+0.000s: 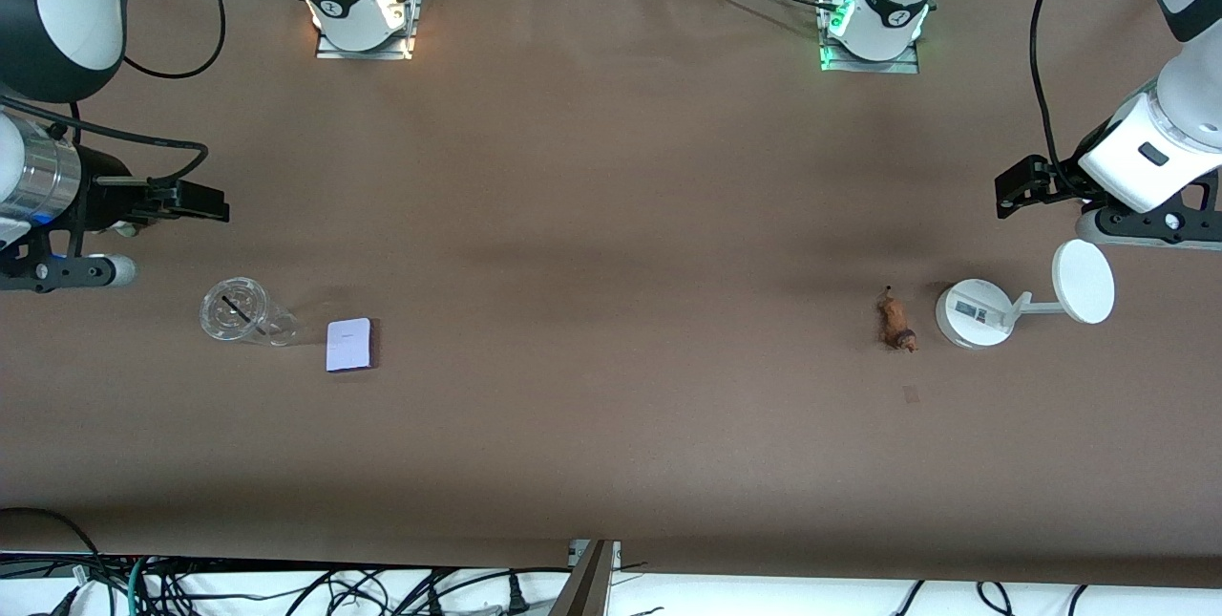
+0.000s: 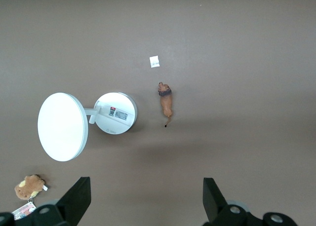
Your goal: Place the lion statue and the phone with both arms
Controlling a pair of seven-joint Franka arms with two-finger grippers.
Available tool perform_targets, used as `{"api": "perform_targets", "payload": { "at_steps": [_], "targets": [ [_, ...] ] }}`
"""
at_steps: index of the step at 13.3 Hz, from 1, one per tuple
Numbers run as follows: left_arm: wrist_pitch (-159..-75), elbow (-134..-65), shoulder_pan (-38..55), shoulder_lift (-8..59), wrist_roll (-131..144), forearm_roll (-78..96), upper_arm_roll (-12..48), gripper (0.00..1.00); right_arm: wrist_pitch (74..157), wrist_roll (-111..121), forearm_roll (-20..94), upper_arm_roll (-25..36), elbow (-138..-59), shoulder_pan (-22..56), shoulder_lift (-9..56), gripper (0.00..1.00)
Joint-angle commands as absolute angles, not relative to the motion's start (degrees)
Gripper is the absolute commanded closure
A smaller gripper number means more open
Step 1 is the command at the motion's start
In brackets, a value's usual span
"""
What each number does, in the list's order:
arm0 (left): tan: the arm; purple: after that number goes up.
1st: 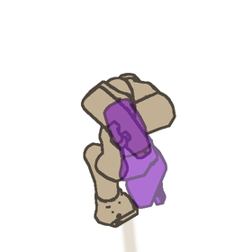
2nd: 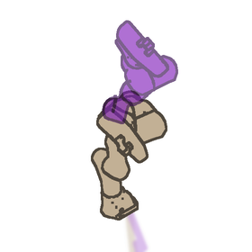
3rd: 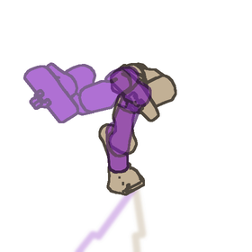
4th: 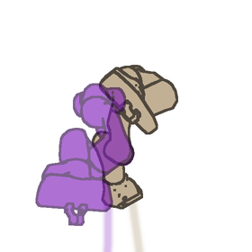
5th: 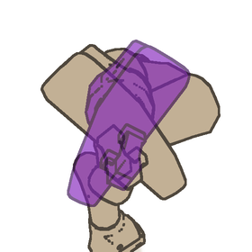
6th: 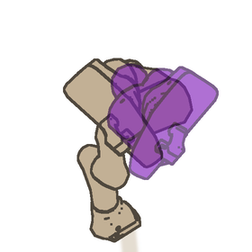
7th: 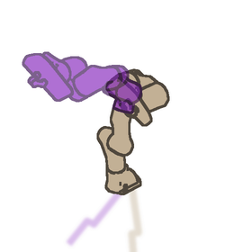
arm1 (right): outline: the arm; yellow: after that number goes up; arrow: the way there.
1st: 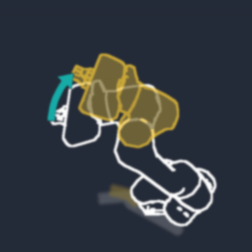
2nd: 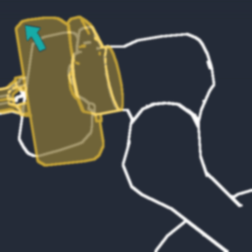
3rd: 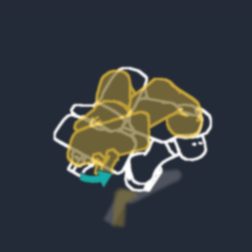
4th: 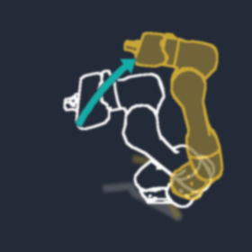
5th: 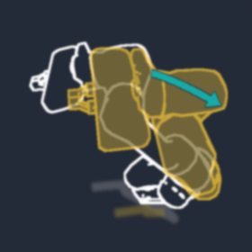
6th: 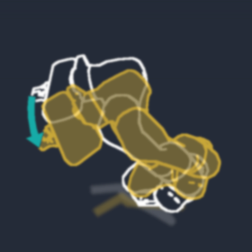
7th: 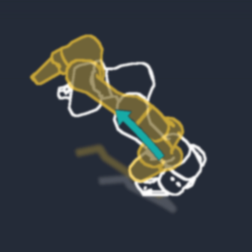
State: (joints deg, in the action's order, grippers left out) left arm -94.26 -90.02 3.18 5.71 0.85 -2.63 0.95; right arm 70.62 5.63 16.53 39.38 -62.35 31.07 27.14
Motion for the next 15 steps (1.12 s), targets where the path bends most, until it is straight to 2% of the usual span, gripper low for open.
{"api": "perform_targets", "payload": {
  "at_steps": [1, 3, 5, 9, 15],
  "targets": [
    [-93.08, -88.51, 3.25, 6.24, -0.18, -1.49, 0.79, 0.00, 66.54, 4.75, 10.05, 27.14, -61.52, 22.89, 23.48, 0.00],
    [-93.08, -88.51, 3.25, 6.24, -0.26, -1.49, 0.79, 0.00, 66.18, 4.75, 3.11, 13.07, -62.31, 13.49, 21.19, 0.00],
    [-93.08, -88.51, 3.25, 6.24, -0.26, -1.49, 0.79, 0.00, 67.58, 4.57, -0.34, 7.05, -68.95, 9.24, 16.81, 0.00],
    [-93.08, -88.59, 3.25, 6.24, -0.26, -1.49, 0.79, 0.00, 77.58, 4.92, -0.26, 5.10, -83.29, 5.37, 6.53, 0.00],
    [-93.08, -88.86, 3.16, 6.15, -0.44, -1.76, 0.70, 0.00, 86.30, 4.75, -0.26, 2.99, -94.12, 0.71, -2.37, 0.00]
  ]
}}
